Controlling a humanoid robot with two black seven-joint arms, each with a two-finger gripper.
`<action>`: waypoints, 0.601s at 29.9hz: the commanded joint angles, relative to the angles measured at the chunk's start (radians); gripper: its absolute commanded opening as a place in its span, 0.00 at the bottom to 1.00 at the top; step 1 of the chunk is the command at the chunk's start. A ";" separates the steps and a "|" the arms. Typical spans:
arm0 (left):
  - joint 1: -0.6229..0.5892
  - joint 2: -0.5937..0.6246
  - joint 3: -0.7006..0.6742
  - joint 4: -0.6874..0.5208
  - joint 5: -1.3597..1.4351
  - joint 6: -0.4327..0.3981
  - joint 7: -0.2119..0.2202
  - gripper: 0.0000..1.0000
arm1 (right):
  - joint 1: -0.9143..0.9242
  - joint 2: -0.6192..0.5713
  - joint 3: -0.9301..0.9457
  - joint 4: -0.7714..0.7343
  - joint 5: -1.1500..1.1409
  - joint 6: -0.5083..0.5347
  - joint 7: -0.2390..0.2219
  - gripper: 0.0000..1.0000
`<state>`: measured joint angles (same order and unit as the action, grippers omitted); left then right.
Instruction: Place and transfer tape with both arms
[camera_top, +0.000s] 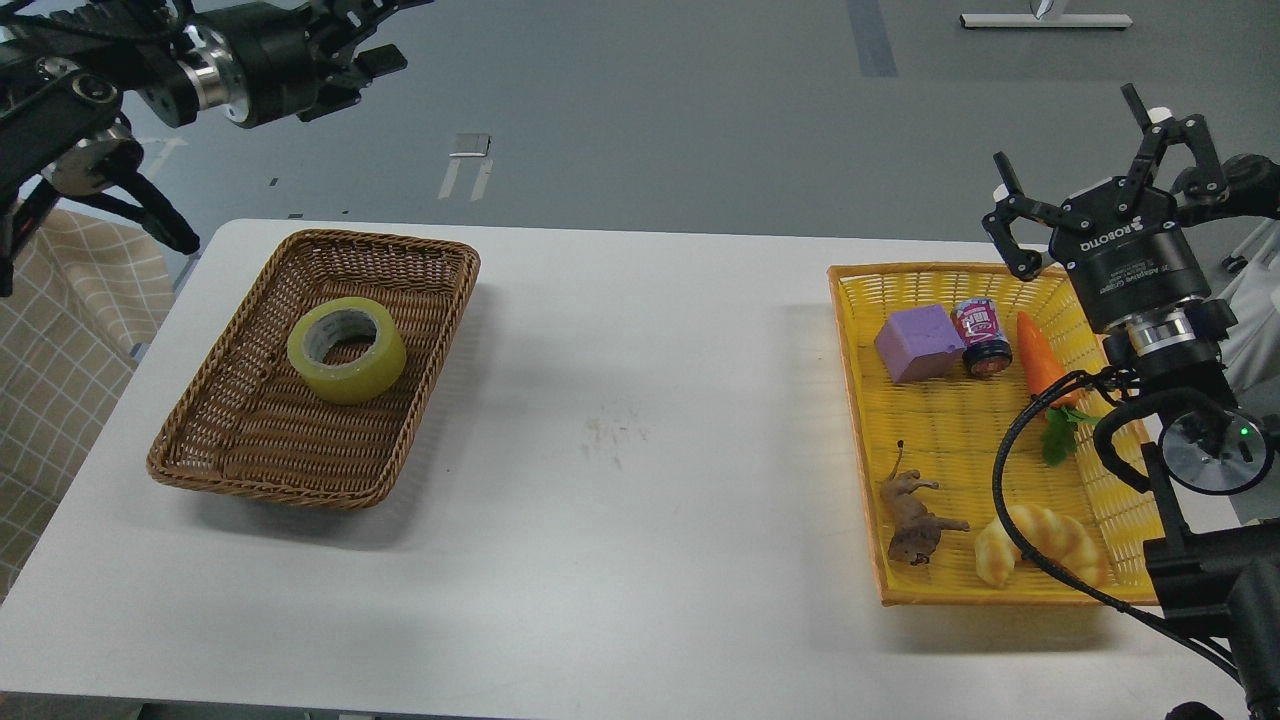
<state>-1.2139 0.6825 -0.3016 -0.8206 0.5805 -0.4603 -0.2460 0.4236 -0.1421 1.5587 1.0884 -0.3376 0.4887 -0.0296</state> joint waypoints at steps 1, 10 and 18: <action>0.001 -0.040 -0.042 -0.009 -0.137 0.000 -0.062 0.98 | 0.041 -0.002 -0.003 -0.030 -0.004 0.000 -0.003 1.00; 0.059 -0.070 -0.174 -0.038 -0.273 -0.028 -0.067 0.98 | 0.136 -0.002 -0.003 -0.093 -0.006 0.000 -0.004 1.00; 0.262 -0.090 -0.439 -0.159 -0.378 -0.028 -0.069 0.98 | 0.202 -0.001 -0.017 -0.163 -0.007 0.000 -0.007 1.00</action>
<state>-1.0301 0.6010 -0.6589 -0.9307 0.2096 -0.4886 -0.3147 0.6006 -0.1437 1.5498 0.9559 -0.3447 0.4887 -0.0362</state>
